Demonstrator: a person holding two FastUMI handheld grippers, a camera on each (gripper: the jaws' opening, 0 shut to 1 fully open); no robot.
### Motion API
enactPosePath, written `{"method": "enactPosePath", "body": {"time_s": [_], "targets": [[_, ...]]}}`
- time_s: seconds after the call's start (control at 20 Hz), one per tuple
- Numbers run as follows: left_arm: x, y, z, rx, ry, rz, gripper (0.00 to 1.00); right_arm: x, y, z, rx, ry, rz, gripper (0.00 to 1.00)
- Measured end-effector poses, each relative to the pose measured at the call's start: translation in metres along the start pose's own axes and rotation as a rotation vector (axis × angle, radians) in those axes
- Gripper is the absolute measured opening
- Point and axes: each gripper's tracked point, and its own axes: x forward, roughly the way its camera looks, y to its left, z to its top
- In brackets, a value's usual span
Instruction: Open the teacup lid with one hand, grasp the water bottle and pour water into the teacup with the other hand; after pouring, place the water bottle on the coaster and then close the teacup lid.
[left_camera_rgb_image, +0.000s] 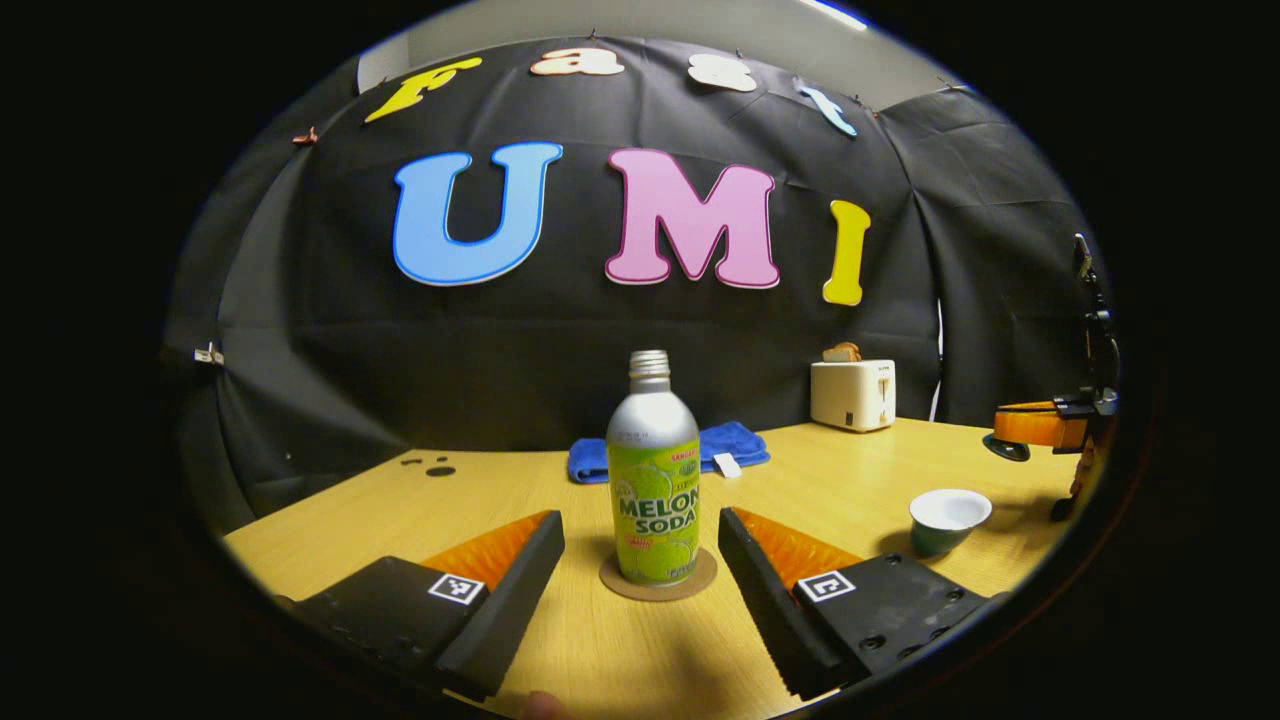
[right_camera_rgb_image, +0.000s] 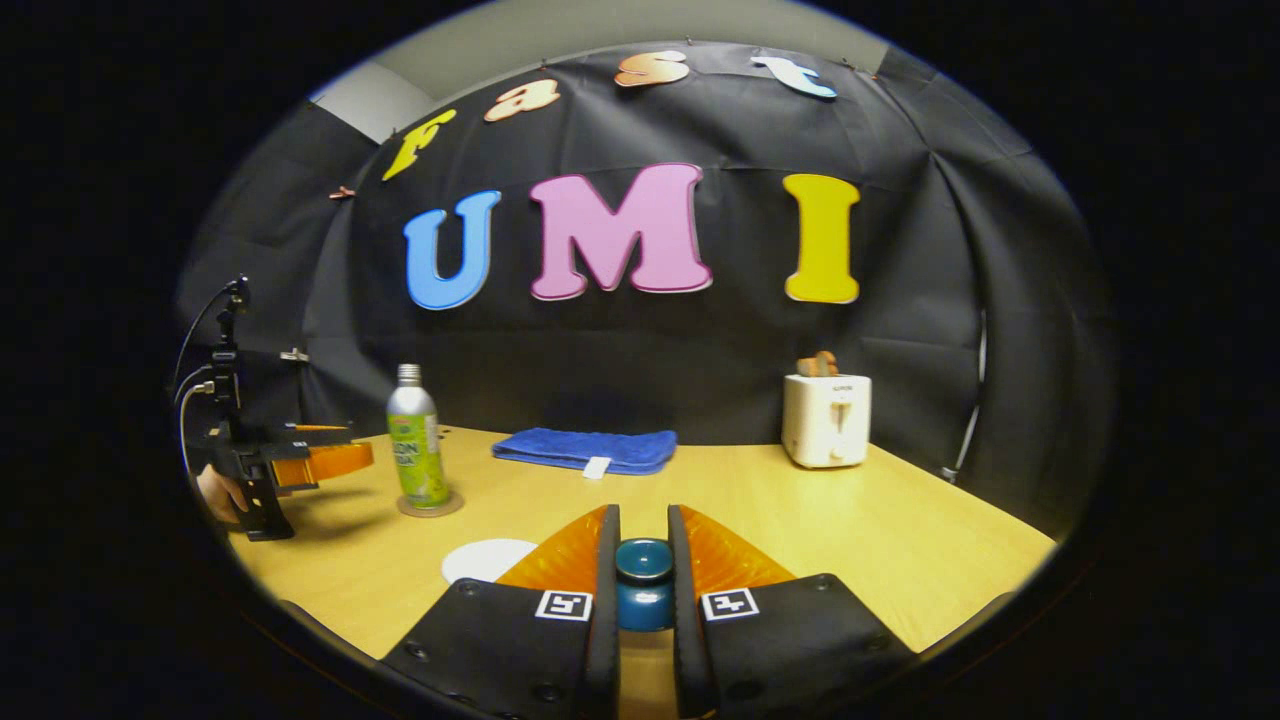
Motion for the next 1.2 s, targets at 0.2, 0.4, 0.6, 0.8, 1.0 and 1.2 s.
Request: {"method": "enactPosePath", "body": {"time_s": [0.2,0.4,0.6,0.8,1.0,1.2], "targets": [[-0.004,0.005,-0.002,-0.017,0.005,0.012,0.96,0.024,0.049,-0.013,-0.027,0.056,0.082,0.25],[-0.003,0.005,-0.002,-0.017,0.005,0.012,0.96,0.034,0.073,-0.033,0.005,0.127,0.109,0.25],[-0.004,0.005,-0.002,-0.018,0.005,0.010,0.96,0.038,0.069,-0.035,-0.001,0.137,0.079,0.25],[-0.004,0.005,-0.003,-0.017,0.005,0.009,0.96,0.042,0.068,-0.041,-0.016,0.178,0.061,0.25],[-0.004,0.006,-0.002,-0.016,0.005,0.009,0.96,0.044,0.066,-0.050,-0.047,0.232,0.043,0.27],[-0.004,0.008,-0.003,-0.016,0.005,0.018,0.96,0.043,0.064,-0.051,-0.042,0.245,0.032,0.31]]}}
